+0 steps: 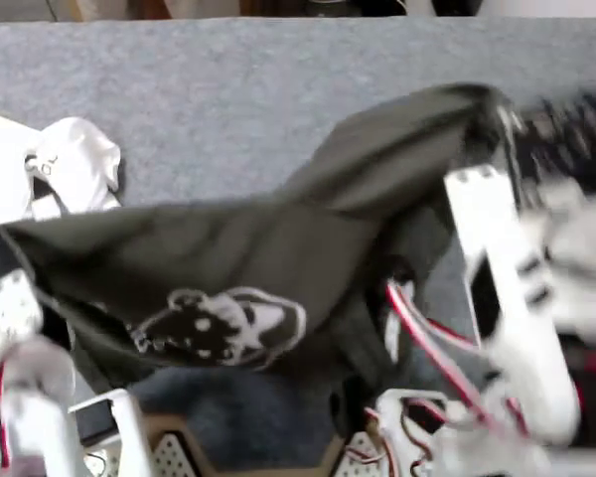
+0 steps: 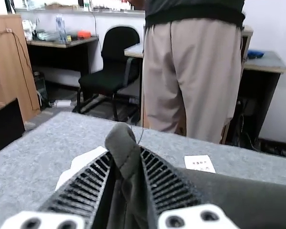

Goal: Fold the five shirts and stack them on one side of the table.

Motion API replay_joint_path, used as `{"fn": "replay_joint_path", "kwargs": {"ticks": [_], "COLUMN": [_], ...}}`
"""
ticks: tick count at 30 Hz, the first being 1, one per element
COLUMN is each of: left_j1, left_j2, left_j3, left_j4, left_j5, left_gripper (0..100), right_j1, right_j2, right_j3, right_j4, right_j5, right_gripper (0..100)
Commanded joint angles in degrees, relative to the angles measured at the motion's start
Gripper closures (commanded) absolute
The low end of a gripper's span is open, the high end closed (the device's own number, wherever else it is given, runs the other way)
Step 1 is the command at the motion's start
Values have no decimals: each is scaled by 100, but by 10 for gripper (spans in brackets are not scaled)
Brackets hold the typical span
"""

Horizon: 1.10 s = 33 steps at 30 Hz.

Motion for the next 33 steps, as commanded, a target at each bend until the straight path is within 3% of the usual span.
{"fn": "replay_joint_path", "kwargs": {"ticks": [1,9,15,21,25,33], "left_j1": [114,1187,1600,1626,1635,1609], "left_j2": [66,66,514,2105,3679,6923], "left_j3": [1354,3754,4202,3165,1881,-615], "left_j4": [-1503,-4457,-5284,-5363,-5345,-5327], "left_j5": [9,-44,-316,-26,457,527], "left_gripper": [981,981,981,980,980,980], "right_j1": [-154,-813,-857,-822,-831,-813], "right_j2": [75,1095,2123,2580,2879,4268], "right_j3": [1552,3873,3890,3380,2949,1552], "right_j4": [-1099,-3868,-4809,-4633,-4642,-5055], "right_j5": [-53,-53,-53,-53,-62,-580], "right_gripper": [993,993,993,993,993,993]}}
